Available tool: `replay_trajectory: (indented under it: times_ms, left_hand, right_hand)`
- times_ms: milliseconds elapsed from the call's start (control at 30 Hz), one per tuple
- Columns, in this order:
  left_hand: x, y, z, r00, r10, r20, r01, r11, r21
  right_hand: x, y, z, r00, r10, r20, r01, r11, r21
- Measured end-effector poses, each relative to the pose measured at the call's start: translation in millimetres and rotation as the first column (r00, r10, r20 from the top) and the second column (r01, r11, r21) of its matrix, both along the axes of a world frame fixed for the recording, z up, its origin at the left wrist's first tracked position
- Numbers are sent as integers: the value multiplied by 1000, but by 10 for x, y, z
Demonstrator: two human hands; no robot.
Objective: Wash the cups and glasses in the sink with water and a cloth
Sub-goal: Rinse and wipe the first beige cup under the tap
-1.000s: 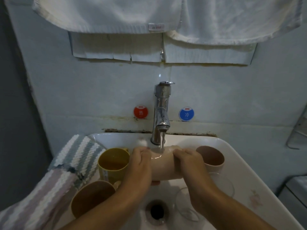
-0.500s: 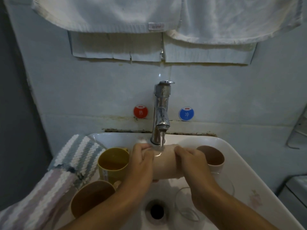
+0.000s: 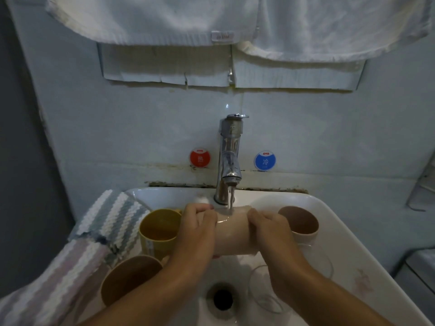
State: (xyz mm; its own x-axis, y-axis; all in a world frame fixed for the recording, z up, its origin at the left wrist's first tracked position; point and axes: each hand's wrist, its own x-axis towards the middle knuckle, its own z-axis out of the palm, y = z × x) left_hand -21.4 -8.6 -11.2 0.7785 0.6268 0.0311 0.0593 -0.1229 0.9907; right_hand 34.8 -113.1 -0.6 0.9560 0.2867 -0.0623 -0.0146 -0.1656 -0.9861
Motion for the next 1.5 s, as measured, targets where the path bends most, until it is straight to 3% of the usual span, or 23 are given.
replay_trajectory:
  times_ms: [167,300,500,867,1067,1233,1500]
  left_hand:
    - [4,15,23,999,18,-29,-19,1000,-21]
    - [3,8,45,1000,8,-10,-9,1000,-19]
    - [37,14,16,1000,15,-5,-15,1000,18]
    - [-17,-25,-27,993,-63,-100,61,998,-23]
    - [-24,-7,-7,992,-124,-29,116,972,-206]
    - [8,-13,32,998,-70,-10,67,982,-179]
    - [75,-16,0,1000,3,-12,-4,989,-146]
  right_hand:
    - [-80,-27,5,993,116,-11,-116,993,-2]
    - [-126,-38,52,994,105,-17,-104,994,37]
    - [36,36,45,991,-42,-130,49,998,48]
    - [-70,-37,-26,997,36,-74,-27,993,114]
    - [23,-51,2,993,-48,-107,65,984,164]
    - [84,-28,33,997,-50,-58,54,996,66]
    - [-52,-28,3,999,41,-37,-39,998,49]
